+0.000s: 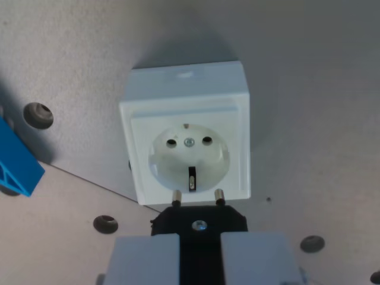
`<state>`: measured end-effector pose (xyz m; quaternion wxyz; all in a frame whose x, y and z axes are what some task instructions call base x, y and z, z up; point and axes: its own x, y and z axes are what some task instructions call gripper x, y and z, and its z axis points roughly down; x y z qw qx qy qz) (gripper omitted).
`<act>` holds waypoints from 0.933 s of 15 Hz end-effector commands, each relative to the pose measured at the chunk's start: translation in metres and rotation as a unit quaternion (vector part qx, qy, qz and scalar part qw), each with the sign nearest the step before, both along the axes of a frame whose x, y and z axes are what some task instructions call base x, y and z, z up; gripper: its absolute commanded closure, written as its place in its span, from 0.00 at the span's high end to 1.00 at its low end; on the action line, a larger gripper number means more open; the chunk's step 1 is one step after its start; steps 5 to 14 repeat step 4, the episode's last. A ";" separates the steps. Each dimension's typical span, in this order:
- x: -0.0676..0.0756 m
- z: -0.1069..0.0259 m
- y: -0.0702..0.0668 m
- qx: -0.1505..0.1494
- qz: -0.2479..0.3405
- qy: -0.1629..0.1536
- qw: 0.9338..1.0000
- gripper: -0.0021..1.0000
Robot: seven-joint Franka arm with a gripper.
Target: Move above the white socket
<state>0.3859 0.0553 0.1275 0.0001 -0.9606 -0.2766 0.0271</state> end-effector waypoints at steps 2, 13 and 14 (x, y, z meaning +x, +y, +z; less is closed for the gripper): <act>-0.007 -0.012 0.002 -0.015 0.038 -0.064 0.997 0.00; -0.008 -0.014 0.003 -0.013 0.034 -0.064 0.997 0.00; -0.008 -0.014 0.003 -0.013 0.034 -0.064 0.997 0.00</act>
